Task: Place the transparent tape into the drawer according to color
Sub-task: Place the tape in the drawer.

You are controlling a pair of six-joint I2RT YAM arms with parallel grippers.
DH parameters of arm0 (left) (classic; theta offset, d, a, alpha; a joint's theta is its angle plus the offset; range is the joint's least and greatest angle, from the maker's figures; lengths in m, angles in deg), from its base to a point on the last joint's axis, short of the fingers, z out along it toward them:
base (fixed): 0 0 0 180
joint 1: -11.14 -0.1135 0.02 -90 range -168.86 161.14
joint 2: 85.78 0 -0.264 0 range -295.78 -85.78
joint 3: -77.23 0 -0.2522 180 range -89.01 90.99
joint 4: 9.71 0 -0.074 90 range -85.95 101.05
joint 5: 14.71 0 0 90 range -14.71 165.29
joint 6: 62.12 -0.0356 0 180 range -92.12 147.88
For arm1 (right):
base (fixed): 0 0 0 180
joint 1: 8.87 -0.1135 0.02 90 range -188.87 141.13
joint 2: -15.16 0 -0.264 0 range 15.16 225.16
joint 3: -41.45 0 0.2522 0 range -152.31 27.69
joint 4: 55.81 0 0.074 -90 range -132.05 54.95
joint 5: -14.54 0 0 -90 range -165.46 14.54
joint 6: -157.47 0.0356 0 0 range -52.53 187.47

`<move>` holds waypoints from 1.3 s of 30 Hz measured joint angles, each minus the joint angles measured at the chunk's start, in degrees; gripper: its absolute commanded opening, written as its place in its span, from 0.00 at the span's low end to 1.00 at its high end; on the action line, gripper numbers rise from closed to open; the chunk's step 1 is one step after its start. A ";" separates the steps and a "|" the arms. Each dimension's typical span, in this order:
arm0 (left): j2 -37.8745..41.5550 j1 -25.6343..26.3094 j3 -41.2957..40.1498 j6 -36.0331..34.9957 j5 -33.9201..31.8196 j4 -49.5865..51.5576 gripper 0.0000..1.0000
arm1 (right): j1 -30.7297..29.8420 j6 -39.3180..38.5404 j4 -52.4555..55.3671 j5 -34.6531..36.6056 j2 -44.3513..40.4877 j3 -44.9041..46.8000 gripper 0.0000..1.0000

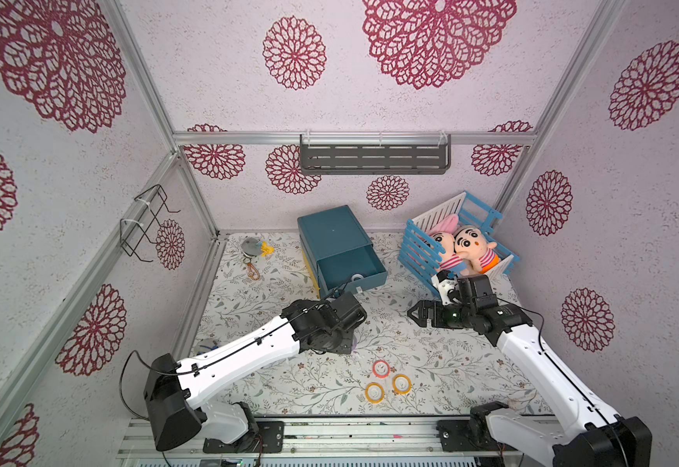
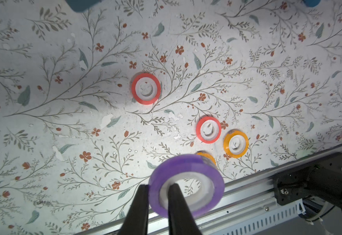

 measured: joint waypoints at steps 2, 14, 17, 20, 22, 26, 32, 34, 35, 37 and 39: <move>0.50 -0.74 1.90 -0.68 -0.57 1.18 0.00 | 0.02 -0.02 0.00 -0.02 0.11 -0.44 0.99; 0.79 -7.30 13.90 -6.51 -4.92 6.32 0.00 | 0.15 -0.46 -0.02 -0.74 1.05 -2.38 0.99; 0.00 -9.01 16.85 -8.37 -5.70 6.38 0.00 | 0.22 -0.52 0.02 -0.87 1.40 -2.45 0.99; -1.25 -10.82 19.19 -10.03 -6.40 6.32 0.00 | 0.28 -0.55 -0.02 -0.87 1.64 -2.45 0.99; -2.25 -12.22 20.61 -11.30 -6.49 6.05 0.00 | 0.33 -0.55 -0.02 -0.90 1.75 -2.45 0.99; -4.94 -14.93 23.08 -13.90 -6.32 5.09 0.00 | 0.39 -0.55 -0.07 -0.94 2.01 -2.45 0.99; -10.64 -17.66 26.53 -17.49 -5.77 2.47 0.00 | 0.50 -0.55 -0.39 -1.09 2.58 -2.45 0.99; -12.48 -18.05 27.28 -18.27 -5.55 1.36 0.00 | 0.50 -0.55 -0.46 -1.14 2.78 -2.45 0.99; -13.20 -18.14 27.52 -18.60 -5.49 0.94 0.00 | 0.50 -0.55 -0.46 -1.16 2.82 -2.45 0.99; -14.64 -18.45 27.87 -19.39 -5.40 -0.17 0.00 | 0.57 -0.55 -0.48 -1.31 2.84 -2.45 0.99; -15.80 -18.91 27.96 -20.22 -5.27 -1.27 0.00 | 0.66 -0.55 -0.48 -1.36 2.86 -2.45 0.99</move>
